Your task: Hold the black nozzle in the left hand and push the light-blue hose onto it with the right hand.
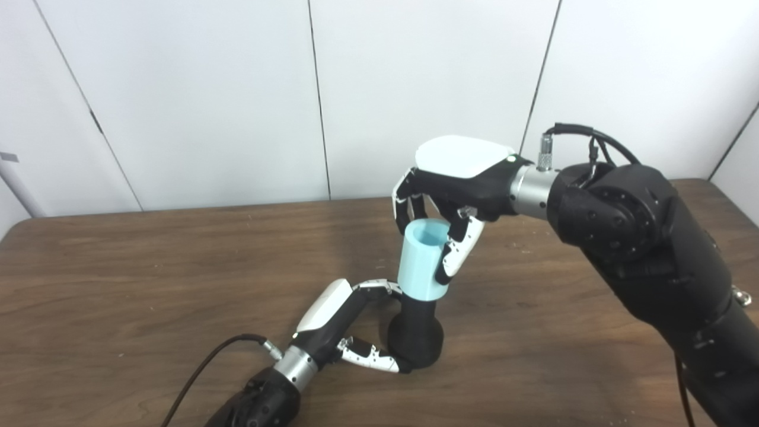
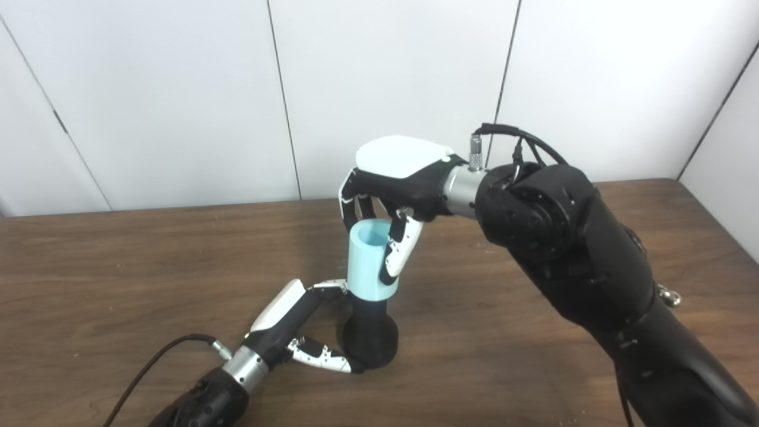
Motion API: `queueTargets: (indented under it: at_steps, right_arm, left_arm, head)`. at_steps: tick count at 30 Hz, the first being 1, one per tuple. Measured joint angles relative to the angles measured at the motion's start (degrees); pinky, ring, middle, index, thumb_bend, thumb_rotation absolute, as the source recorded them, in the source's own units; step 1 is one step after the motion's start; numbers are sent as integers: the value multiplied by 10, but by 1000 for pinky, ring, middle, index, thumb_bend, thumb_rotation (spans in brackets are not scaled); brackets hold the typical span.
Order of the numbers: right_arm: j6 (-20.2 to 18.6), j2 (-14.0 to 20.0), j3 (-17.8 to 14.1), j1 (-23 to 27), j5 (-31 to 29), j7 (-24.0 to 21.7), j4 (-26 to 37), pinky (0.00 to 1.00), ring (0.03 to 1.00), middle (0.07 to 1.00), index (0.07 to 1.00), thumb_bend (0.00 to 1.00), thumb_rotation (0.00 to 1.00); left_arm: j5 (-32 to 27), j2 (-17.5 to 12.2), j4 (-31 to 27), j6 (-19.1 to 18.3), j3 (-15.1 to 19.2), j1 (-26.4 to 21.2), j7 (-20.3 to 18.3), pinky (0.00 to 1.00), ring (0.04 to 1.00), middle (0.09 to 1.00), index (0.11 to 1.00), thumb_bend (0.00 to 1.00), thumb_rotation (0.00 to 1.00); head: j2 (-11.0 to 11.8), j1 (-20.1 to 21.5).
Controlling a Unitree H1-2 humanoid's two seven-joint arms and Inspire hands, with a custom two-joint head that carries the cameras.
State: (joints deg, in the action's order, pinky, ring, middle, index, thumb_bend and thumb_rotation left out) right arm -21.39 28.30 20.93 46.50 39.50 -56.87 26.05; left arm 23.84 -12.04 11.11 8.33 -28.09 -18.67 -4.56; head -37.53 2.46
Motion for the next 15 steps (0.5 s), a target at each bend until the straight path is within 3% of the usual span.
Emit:
queueTargets:
  at_steps: [15]
  right_arm:
    - [-1,0,1,0,-3,0,2,203,286,404,515,520,0]
  left_arm:
    - [0,0,-2,-3,-1,0,0,871,854,758,484,519,70]
  head:
    - [-2,-3]
